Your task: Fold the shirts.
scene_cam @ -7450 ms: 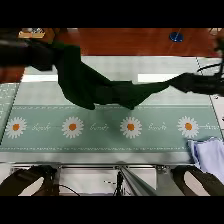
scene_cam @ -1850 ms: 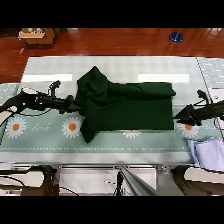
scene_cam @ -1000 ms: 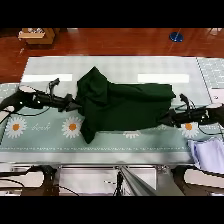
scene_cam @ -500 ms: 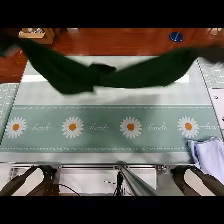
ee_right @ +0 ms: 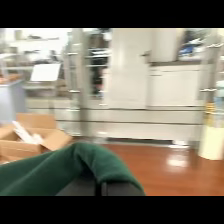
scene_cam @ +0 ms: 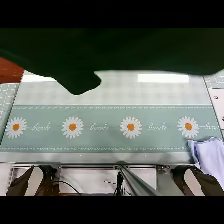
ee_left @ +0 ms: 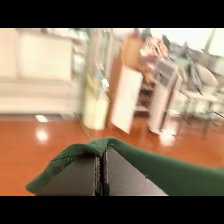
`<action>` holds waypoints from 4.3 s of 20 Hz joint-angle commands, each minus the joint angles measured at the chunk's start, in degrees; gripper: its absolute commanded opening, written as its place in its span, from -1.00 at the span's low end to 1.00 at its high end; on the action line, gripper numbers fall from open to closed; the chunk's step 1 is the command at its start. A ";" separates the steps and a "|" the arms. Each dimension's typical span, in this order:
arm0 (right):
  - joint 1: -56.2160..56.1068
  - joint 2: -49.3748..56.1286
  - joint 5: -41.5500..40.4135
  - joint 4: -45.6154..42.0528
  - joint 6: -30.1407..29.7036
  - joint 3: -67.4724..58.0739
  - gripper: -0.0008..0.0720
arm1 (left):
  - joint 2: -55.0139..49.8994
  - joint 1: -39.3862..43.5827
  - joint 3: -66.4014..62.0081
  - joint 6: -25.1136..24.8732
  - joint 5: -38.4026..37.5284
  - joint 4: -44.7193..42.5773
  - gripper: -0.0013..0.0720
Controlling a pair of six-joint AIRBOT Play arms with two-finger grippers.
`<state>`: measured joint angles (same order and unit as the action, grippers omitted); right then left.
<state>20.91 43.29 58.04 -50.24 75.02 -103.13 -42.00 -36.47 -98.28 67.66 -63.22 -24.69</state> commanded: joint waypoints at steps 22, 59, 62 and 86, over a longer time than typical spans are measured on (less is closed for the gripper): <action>-0.07 -10.03 48.09 -21.03 5.46 16.28 -0.92 | 19.32 5.42 9.33 16.83 -42.32 -35.91 -0.90; -2.75 47.67 12.28 -13.79 -7.87 19.26 0.36 | -40.89 24.96 28.83 10.62 6.58 -25.73 0.32; 4.00 42.18 18.73 -17.49 -8.57 17.75 0.34 | -40.65 14.67 24.50 4.13 -13.90 -25.92 0.32; 17.20 25.64 20.02 -21.62 -6.54 45.99 0.32 | -44.76 25.62 55.87 2.64 -8.61 -20.94 0.77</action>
<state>38.09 69.63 77.71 -72.10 68.34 -57.23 -84.68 -13.80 -42.57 69.65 -74.67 -46.28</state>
